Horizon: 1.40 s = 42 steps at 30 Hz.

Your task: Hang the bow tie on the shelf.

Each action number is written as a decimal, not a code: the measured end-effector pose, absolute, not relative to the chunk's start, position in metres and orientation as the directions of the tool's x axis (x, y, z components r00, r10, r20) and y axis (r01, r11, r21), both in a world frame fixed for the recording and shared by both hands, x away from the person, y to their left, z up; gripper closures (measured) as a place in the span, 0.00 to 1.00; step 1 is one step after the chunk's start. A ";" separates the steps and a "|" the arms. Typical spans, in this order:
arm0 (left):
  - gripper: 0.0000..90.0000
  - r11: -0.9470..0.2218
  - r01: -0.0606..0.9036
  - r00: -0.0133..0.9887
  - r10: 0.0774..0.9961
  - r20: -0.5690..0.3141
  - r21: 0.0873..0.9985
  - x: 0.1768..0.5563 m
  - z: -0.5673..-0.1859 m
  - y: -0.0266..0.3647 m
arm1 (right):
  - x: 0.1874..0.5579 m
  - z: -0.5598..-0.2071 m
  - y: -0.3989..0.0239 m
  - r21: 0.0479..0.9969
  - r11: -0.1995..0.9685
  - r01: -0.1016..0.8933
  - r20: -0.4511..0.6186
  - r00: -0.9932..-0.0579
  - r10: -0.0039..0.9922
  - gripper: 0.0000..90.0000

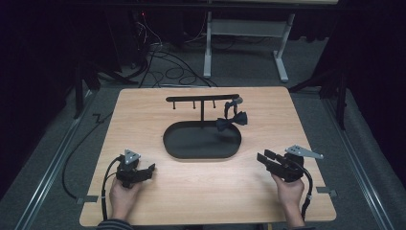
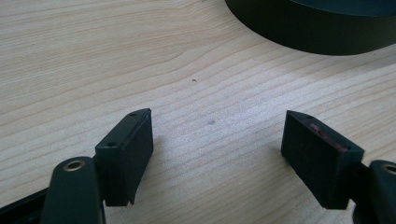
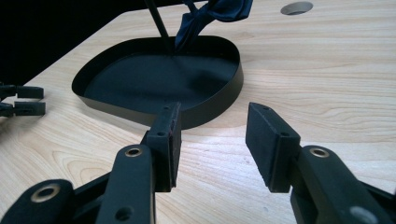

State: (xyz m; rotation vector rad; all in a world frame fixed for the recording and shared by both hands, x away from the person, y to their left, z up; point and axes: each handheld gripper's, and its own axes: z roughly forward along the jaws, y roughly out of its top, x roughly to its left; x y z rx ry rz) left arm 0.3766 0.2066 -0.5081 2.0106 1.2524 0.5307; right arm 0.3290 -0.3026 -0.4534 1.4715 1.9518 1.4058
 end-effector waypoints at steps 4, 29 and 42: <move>0.28 -0.288 0.607 0.449 0.893 -0.020 0.741 0.377 -0.508 0.207 | 0.330 -0.456 -0.299 0.835 -0.010 0.551 0.289 -0.423 0.859 0.64; 0.28 -0.287 0.608 0.449 0.893 -0.022 0.740 0.377 -0.508 0.207 | 0.335 -0.473 -0.286 0.815 0.029 0.579 0.255 -0.404 0.878 0.65; 0.28 -0.287 0.608 0.448 0.894 -0.022 0.740 0.377 -0.508 0.207 | 0.338 -0.484 -0.281 0.798 0.044 0.602 0.245 -0.390 0.887 0.65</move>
